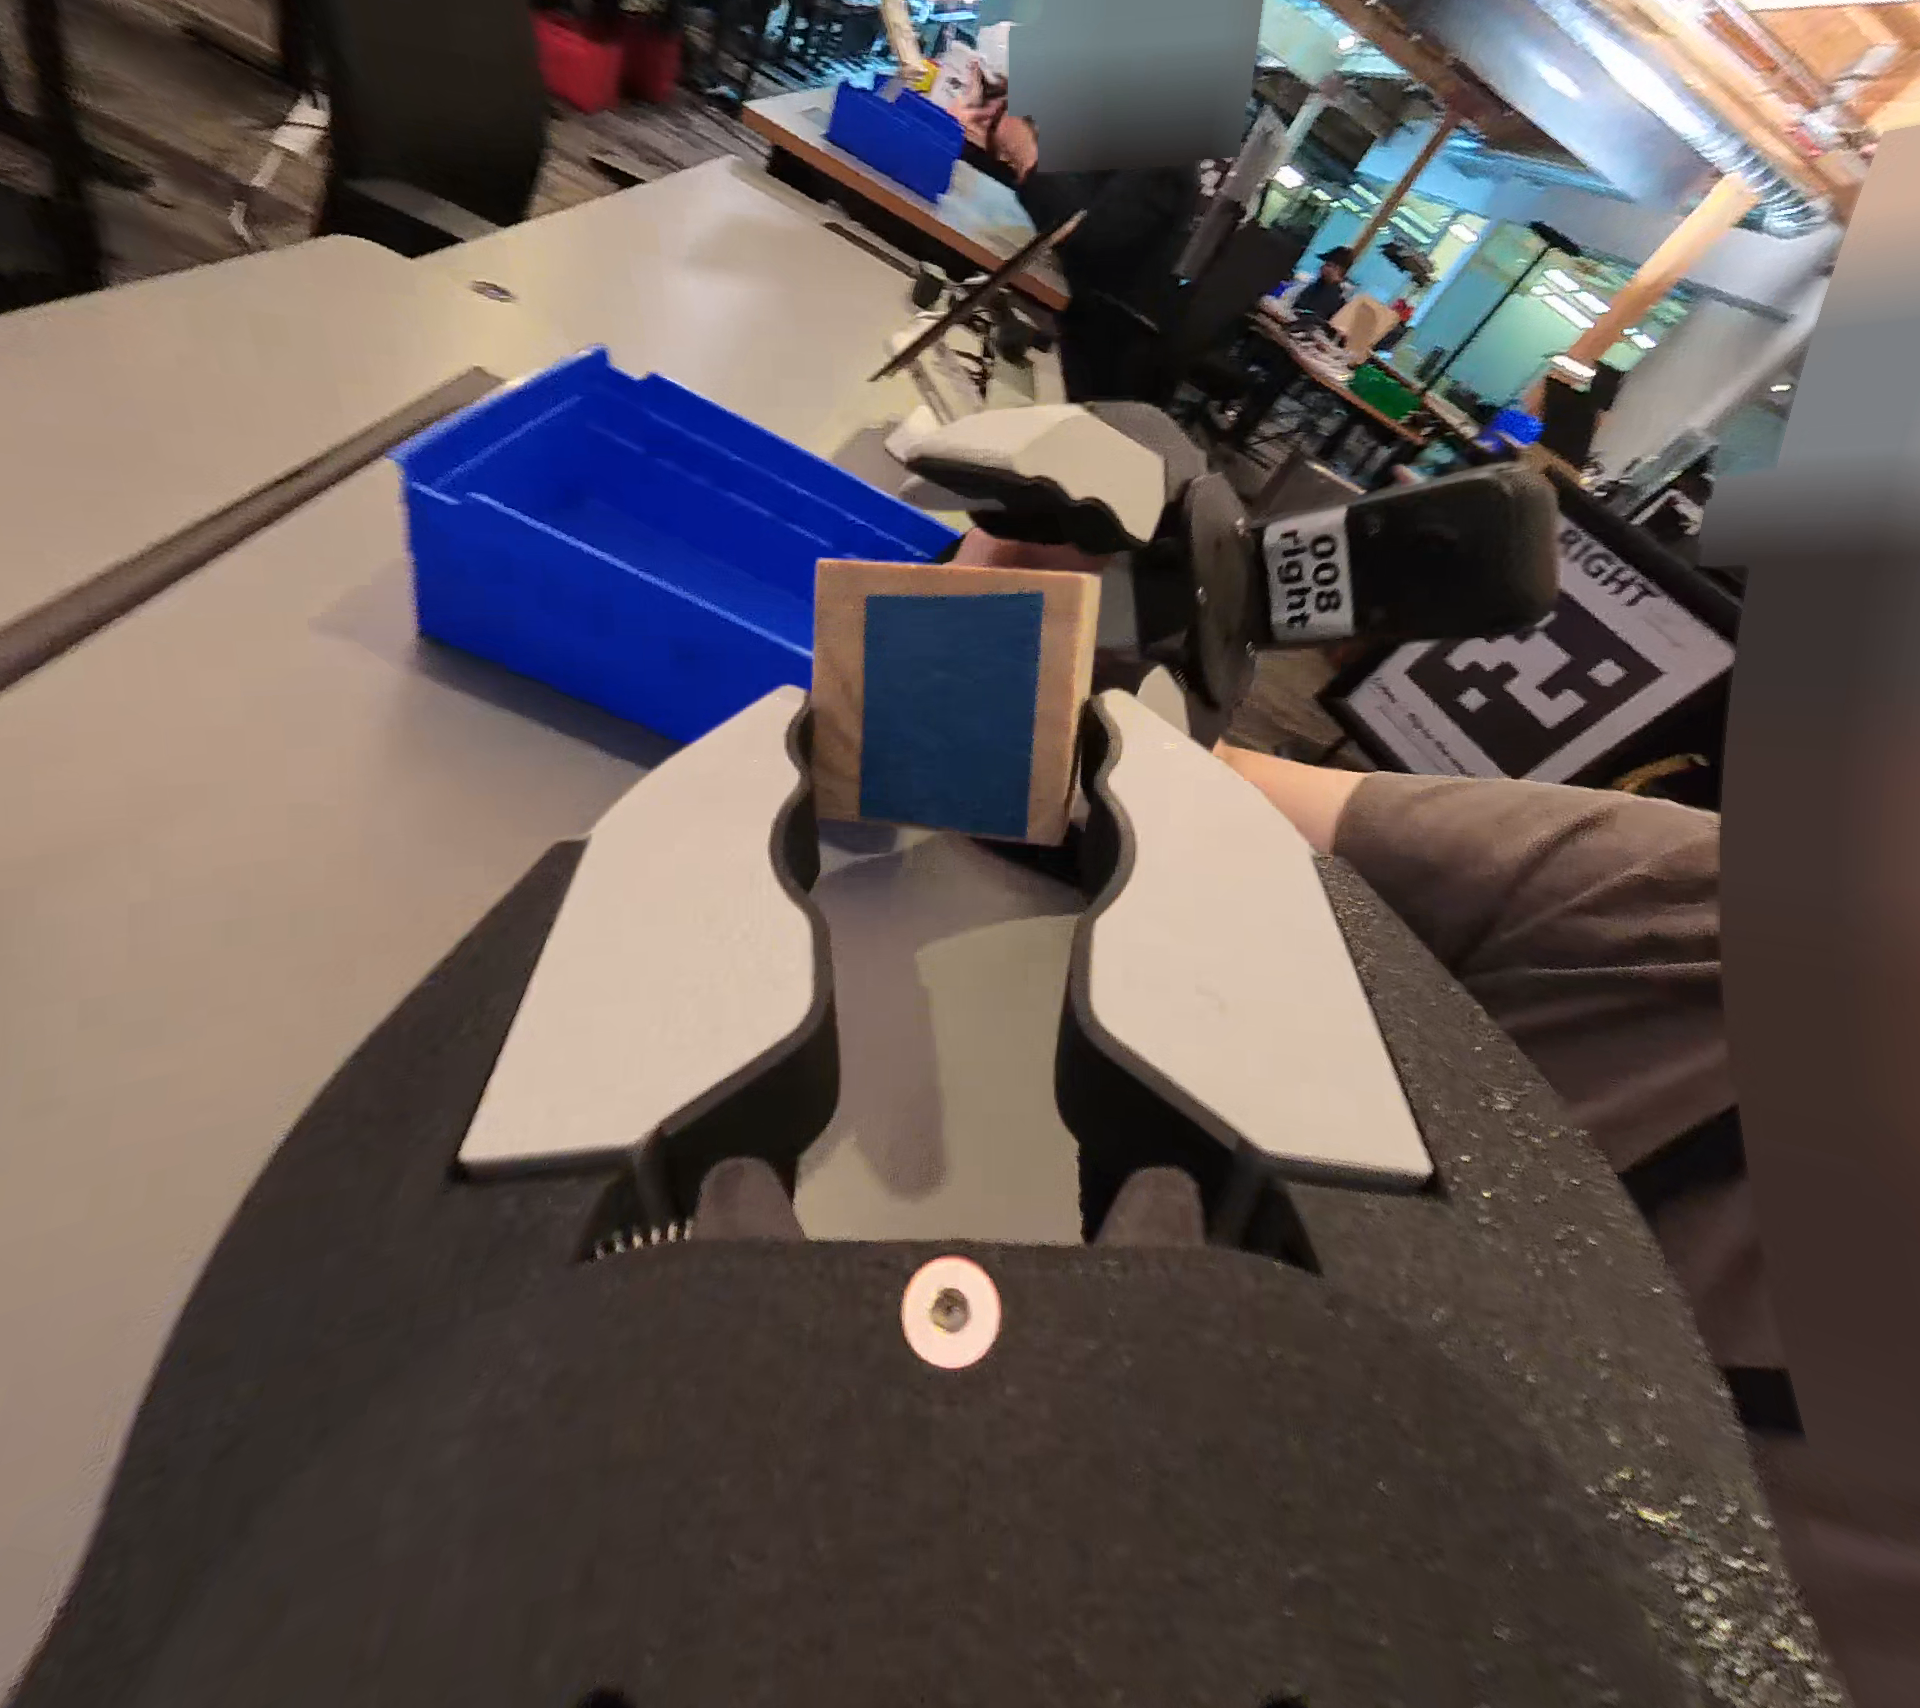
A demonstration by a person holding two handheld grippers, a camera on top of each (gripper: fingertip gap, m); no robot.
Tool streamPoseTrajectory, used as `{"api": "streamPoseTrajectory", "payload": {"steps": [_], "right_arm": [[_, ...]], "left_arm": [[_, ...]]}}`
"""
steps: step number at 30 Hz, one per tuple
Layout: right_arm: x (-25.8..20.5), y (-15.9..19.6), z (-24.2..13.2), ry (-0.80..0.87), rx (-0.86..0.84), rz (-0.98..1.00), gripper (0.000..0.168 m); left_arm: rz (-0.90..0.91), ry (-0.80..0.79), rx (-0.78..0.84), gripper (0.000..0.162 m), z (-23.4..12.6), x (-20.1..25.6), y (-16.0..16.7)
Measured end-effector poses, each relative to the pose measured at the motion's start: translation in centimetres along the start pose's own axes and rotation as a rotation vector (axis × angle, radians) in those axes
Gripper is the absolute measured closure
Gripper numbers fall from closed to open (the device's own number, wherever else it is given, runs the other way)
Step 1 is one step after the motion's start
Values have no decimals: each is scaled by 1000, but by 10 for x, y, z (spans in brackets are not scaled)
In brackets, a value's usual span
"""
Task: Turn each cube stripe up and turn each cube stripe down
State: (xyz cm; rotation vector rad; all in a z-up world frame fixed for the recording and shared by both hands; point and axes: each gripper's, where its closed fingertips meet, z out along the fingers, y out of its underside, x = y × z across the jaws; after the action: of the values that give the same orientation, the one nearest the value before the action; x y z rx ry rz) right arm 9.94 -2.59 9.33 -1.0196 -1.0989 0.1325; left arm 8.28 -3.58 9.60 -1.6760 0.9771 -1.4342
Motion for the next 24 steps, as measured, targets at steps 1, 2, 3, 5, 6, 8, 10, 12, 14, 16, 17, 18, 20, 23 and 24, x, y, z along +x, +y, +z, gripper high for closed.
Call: {"api": "streamPoseTrajectory", "payload": {"steps": [1,2,3,5,6,8,10,12,14,16,17,18,20,23,24], "right_arm": [[0,-6,-2,26,39,-4,98],[0,-12,-5,46,76,-27,98],[1,-16,-8,76,100,-59,99],[-3,-19,-9,86,109,-111,103],[-4,-18,-8,94,90,-122,103],[-7,-14,-4,84,67,-118,105],[-5,-15,-5,106,77,-112,112],[-6,-17,-7,103,97,-120,121],[-7,-19,-8,102,103,-131,124],[-7,-18,-8,94,92,-143,124],[-7,-19,-9,84,91,-139,124],[-8,-20,-10,57,93,-126,124],[-2,-20,-12,14,71,-93,124],[38,7,-25,-10,-132,-52,124],[57,27,-35,-25,-249,12,124]], "left_arm": [[-9,14,-1,114,5,4,2],[-11,25,-1,114,9,7,3],[-23,37,-5,114,12,9,5],[-46,70,-2,115,17,13,7],[-58,96,9,114,19,16,6],[-78,110,8,115,22,18,8],[-62,99,-10,115,26,18,11],[-57,107,-6,115,29,19,12],[-64,128,-1,114,30,22,11],[-51,129,-2,114,30,21,12],[-52,138,-3,115,29,22,11],[-60,151,-3,115,28,23,10],[-77,190,4,110,22,27,7],[-51,142,10,109,7,20,0],[-30,108,15,112,1,16,-3]]}}
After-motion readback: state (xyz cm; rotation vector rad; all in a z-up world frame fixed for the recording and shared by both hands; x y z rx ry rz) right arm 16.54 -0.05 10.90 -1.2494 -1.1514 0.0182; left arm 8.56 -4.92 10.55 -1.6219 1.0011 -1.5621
